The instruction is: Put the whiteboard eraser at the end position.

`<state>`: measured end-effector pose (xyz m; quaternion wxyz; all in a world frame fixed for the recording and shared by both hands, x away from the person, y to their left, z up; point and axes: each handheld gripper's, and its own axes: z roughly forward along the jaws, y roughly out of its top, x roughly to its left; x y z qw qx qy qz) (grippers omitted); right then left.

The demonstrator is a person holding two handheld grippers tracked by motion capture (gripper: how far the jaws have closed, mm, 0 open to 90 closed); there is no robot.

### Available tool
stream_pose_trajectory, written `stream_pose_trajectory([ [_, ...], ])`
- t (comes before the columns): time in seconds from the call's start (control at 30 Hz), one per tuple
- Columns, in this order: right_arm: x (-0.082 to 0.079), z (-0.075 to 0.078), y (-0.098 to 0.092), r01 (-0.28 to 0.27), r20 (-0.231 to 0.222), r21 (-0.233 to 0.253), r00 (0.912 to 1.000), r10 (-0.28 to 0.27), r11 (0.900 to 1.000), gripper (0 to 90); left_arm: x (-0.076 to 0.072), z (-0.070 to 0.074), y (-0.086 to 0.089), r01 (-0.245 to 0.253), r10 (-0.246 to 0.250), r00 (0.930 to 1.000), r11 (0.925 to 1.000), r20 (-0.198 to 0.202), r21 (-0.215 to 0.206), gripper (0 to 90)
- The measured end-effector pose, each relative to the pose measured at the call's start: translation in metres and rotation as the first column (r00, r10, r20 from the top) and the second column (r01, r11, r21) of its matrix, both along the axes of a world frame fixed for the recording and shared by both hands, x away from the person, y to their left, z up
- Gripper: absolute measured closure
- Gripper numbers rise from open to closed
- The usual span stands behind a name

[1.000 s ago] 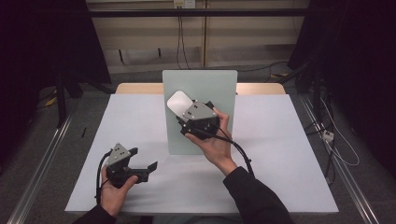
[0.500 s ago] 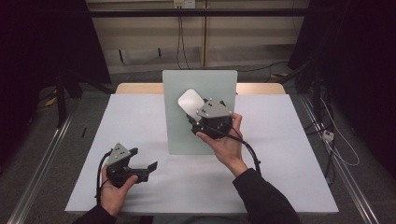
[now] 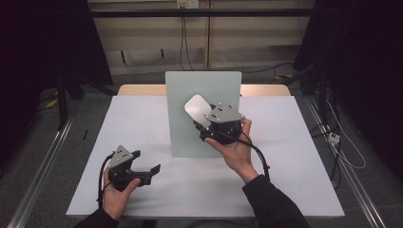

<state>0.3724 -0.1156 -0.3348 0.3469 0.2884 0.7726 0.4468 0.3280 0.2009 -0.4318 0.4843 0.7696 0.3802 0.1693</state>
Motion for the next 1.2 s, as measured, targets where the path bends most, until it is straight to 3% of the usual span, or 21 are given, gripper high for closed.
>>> stream_pose_trajectory([
  [0.37, -0.005, -0.001, -0.009, -0.047, -0.047, -0.016, 0.9978, 0.046, 0.999, 31.6, 0.000, 0.000, 0.000, -0.004, 0.004, 1.0000, 0.9999, -0.006, -0.012, 6.2],
  [0.47, -0.008, -0.003, -0.011, -0.061, -0.059, -0.011, 0.9964, 0.061, 0.998, 31.6, 0.000, 0.000, 0.000, 0.002, -0.002, 1.0000, 1.0000, -0.002, 0.001, 6.2],
  [0.63, -0.012, -0.011, -0.017, -0.095, -0.097, -0.004, 0.9908, 0.094, 0.995, 31.6, -0.001, 0.000, -0.001, 0.001, -0.001, 1.0000, 0.9999, 0.000, 0.013, 6.2],
  [0.77, -0.015, -0.016, -0.025, -0.110, -0.122, 0.004, 0.9864, 0.110, 0.994, 31.6, -0.001, 0.000, -0.001, -0.004, 0.004, 1.0000, 1.0000, -0.006, -0.003, 6.2],
  [0.97, -0.019, -0.020, -0.033, -0.109, -0.140, -0.004, 0.9843, 0.108, 0.994, 31.6, -0.001, 0.001, 0.000, -0.003, 0.003, 1.0000, 1.0000, -0.007, -0.001, 6.2],
  [1.2, -0.027, -0.024, -0.038, -0.148, -0.172, -0.012, 0.9745, 0.144, 0.989, 31.6, -0.002, 0.001, 0.001, -0.008, 0.008, 1.0000, 1.0000, -0.004, -0.004, 6.2],
])
